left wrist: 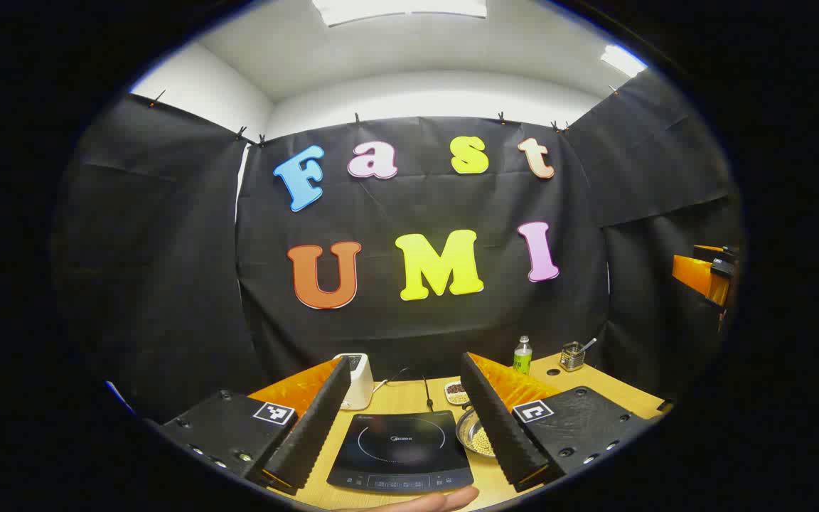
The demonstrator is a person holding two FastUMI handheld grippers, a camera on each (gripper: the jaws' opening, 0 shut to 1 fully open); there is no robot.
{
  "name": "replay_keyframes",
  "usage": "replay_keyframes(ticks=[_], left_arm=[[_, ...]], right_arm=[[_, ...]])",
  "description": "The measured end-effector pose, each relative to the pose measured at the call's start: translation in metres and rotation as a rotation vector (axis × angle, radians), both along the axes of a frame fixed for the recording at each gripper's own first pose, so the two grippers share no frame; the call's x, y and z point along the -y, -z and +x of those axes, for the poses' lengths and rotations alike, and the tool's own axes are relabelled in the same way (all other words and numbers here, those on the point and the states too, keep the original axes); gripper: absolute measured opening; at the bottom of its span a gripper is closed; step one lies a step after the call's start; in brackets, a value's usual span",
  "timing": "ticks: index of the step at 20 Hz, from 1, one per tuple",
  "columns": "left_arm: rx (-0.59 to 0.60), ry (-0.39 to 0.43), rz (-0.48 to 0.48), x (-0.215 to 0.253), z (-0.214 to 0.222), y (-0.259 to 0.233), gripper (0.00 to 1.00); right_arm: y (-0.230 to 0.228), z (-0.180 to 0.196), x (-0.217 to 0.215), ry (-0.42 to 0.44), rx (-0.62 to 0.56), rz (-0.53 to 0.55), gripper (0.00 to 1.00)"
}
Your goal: First push the handle of the pot to place it horizontally, then grasp the pot with both hands and set it on the induction cooktop.
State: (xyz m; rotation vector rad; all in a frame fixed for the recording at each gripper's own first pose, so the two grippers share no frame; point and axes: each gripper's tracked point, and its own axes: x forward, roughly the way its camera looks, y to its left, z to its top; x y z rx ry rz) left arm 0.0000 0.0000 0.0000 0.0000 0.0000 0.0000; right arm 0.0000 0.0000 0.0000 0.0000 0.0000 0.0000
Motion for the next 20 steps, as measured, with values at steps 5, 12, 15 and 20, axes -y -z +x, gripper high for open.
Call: replay_keyframes(ticks=[5,12,15,20], left_arm=[[0.007,0.012,-0.003,0.002,0.000,-0.002,0.95],[0.007,0.032,-0.013,0.006,-0.001,0.003,0.95],[0.006,0.028,-0.010,0.005,-0.001,0.004,0.95],[0.009,0.028,-0.008,0.008,0.000,0.009,0.95]], right_arm=[[0.001,0.002,0.006,0.009,-0.015,0.000,0.99],[0.006,0.007,0.002,0.005,-0.023,0.009,0.99],[0.007,0.011,-0.006,-0.023,-0.014,0.021,1.00],[0.015,0.021,-0.014,-0.055,0.004,0.000,0.92]])
